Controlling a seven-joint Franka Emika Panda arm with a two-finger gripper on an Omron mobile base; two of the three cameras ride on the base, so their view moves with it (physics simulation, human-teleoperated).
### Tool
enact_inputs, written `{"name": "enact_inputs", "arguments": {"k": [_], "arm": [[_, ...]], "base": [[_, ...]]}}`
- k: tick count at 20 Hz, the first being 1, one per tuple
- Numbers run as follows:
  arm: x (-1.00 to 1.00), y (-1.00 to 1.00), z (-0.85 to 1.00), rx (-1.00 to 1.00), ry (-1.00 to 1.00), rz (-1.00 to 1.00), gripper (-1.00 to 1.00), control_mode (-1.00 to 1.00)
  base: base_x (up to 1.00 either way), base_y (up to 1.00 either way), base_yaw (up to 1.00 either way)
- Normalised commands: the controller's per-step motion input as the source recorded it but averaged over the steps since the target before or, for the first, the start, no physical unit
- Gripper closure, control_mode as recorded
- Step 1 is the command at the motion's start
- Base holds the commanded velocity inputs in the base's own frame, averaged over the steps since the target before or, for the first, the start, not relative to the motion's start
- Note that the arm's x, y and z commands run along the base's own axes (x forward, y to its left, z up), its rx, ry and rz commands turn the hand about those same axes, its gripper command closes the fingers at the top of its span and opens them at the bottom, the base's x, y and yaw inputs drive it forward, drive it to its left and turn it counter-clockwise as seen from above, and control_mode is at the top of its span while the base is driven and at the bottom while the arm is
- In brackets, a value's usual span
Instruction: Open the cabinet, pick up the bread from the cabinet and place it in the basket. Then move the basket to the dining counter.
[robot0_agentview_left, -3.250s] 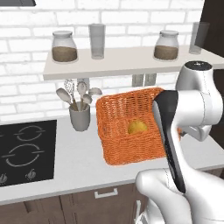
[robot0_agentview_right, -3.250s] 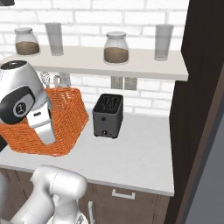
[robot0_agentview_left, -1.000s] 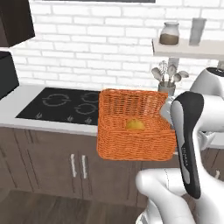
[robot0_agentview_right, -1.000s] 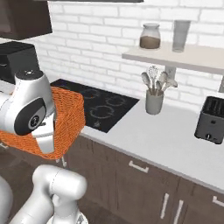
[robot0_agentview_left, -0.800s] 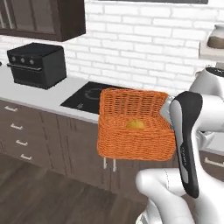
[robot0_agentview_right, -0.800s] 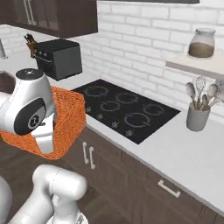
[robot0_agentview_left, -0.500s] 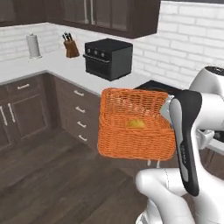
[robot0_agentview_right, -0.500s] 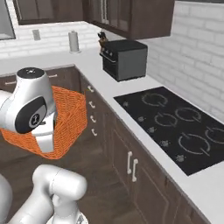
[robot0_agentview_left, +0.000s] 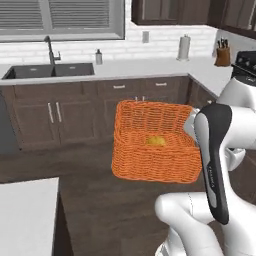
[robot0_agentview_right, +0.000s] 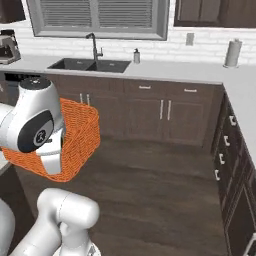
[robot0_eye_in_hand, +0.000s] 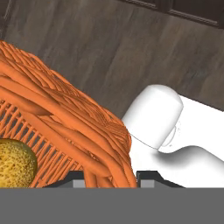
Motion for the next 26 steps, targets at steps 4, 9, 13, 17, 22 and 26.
{"name": "enact_inputs", "arguments": {"k": [4,9,13,17,22,26], "arm": [[0.00,0.00,0.00,0.00,0.00,0.00,1.00,1.00],[0.00,0.00,0.00,0.00,0.00,0.00,1.00,1.00],[0.00,0.00,0.00,0.00,0.00,0.00,1.00,1.00],[0.00,0.00,0.00,0.00,0.00,0.00,1.00,1.00],[0.00,0.00,0.00,0.00,0.00,0.00,1.00,1.00],[0.00,0.00,0.00,0.00,0.00,0.00,1.00,1.00]], "base": [[0.00,0.45,0.93],[0.00,0.12,0.87],[0.00,0.07,0.87],[0.00,0.06,0.91],[0.07,0.00,0.90],[0.25,0.00,0.70]]}}
